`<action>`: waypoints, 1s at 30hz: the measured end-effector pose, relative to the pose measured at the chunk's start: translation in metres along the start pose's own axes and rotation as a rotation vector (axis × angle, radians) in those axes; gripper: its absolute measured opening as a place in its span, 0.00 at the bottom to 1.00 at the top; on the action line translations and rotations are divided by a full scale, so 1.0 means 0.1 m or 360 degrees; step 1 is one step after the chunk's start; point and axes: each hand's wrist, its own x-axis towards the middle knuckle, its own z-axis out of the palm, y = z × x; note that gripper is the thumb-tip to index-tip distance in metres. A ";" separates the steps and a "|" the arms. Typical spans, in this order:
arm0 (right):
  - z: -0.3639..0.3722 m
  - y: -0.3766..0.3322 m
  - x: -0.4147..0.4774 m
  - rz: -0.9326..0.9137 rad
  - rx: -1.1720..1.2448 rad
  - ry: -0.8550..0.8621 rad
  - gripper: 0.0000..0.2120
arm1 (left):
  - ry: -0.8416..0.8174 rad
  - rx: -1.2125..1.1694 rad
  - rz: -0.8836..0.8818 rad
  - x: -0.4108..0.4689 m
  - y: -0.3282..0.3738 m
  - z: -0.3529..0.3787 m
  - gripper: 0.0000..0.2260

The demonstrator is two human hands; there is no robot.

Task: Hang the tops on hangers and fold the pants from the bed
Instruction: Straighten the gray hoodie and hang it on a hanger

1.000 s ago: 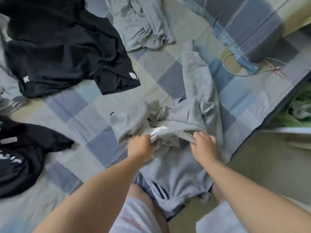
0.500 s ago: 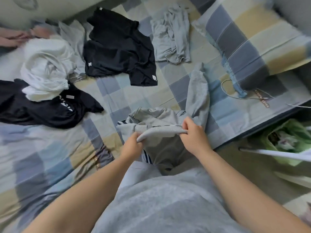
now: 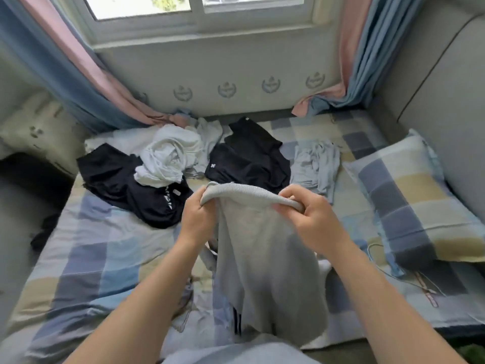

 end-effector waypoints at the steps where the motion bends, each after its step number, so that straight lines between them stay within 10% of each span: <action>1: 0.02 -0.20 0.09 -0.0073 0.0028 0.0016 0.09 | 0.0008 -0.0035 0.0046 0.07 0.13 -0.16 0.10; 12: 0.81 -1.99 0.65 -0.0621 -0.0178 0.0189 0.13 | -0.0713 -0.0008 0.0567 0.23 1.14 -1.49 0.15; 18: 1.31 -2.09 0.73 -0.0622 -0.0127 0.0152 0.15 | -0.0303 0.0014 0.0634 0.20 0.90 -1.87 0.11; 30: 2.11 -1.28 0.81 0.0126 -0.0318 -0.0788 0.16 | 0.0230 -0.0412 0.0773 0.15 1.26 -2.62 0.11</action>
